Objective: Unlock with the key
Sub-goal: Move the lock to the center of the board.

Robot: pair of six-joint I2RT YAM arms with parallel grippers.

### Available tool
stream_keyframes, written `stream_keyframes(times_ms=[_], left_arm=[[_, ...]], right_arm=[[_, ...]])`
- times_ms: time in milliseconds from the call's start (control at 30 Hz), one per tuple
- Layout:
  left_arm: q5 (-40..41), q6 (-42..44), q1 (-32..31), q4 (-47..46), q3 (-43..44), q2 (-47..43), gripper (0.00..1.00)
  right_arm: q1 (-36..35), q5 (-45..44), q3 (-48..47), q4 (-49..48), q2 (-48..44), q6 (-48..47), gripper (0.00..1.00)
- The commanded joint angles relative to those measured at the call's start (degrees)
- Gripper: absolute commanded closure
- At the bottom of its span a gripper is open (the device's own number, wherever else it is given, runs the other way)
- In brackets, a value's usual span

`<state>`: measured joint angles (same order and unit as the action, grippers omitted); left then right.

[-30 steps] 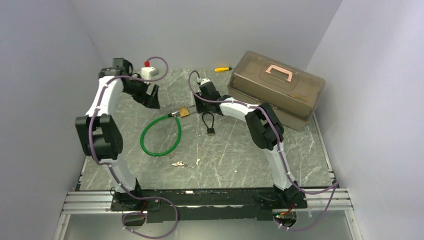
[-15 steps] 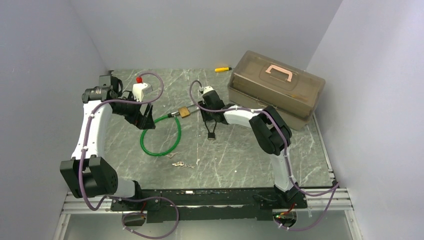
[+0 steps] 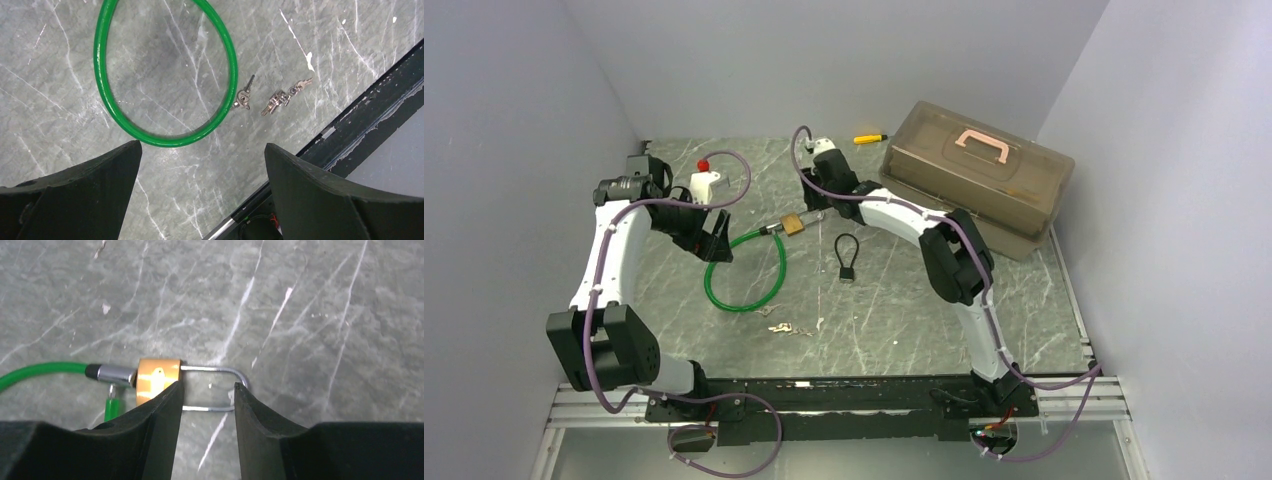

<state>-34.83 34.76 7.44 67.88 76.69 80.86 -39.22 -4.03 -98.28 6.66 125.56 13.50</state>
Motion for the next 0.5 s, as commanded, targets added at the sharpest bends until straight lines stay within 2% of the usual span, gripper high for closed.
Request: stream_keyframes(times_ms=[0, 133, 467], left_arm=[[0.0, 0.0, 0.4, -1.4, -0.8, -0.7, 0.01], [-0.2, 0.3, 0.4, -1.1, -0.5, -0.6, 0.01], [-0.9, 0.7, 1.0, -1.3, -0.6, -1.2, 0.01]], right_arm=[[-0.3, -0.8, -6.9, 2.6, 6.7, -0.2, 0.55], [-0.3, -2.6, -9.9, 4.8, 9.9, -1.4, 0.55], [-0.7, -4.9, -9.0, 5.5, 10.6, -3.2, 0.55]])
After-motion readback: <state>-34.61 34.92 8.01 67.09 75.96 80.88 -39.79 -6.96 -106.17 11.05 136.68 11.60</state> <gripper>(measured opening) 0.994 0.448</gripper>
